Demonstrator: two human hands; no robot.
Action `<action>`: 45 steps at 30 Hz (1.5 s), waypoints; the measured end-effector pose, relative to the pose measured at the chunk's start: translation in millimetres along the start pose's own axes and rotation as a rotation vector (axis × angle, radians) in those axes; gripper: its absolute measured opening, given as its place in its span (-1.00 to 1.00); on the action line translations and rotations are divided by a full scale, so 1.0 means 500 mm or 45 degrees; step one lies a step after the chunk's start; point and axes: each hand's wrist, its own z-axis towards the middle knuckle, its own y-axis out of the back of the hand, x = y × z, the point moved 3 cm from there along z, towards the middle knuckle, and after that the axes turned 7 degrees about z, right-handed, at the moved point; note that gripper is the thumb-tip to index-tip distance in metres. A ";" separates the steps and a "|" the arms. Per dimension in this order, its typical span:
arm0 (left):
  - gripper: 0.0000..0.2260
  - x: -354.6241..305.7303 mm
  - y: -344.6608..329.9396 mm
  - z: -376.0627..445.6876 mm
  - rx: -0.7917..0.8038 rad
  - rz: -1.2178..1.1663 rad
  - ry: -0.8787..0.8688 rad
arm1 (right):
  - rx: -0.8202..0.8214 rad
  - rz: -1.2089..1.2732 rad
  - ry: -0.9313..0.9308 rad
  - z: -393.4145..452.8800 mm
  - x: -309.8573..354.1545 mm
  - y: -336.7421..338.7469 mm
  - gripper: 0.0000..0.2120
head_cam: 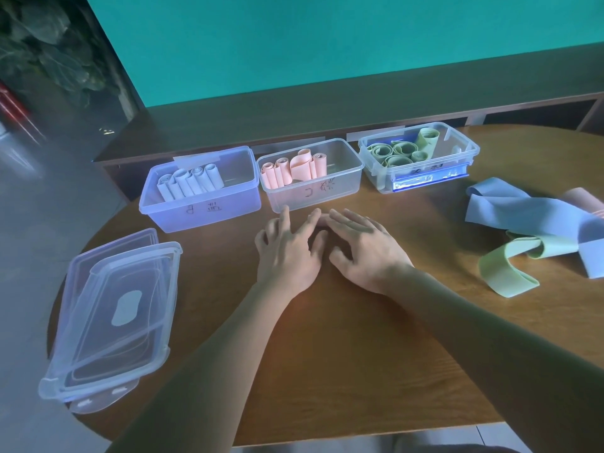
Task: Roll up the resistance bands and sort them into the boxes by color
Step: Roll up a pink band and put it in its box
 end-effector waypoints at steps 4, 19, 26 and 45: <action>-0.57 -0.002 0.003 0.008 -0.071 -0.043 -0.008 | 0.015 0.033 -0.031 0.008 -0.004 0.001 -0.37; -0.58 0.005 -0.006 0.031 -0.154 -0.061 0.089 | -0.041 0.139 -0.129 0.075 -0.042 0.006 -0.52; -0.62 0.004 -0.005 0.058 -0.191 -0.176 0.118 | -0.150 0.212 -0.186 0.108 -0.052 0.015 -0.69; -0.76 0.003 -0.001 0.064 -0.247 -0.541 0.035 | -0.114 0.845 -0.060 0.093 -0.061 0.027 -0.80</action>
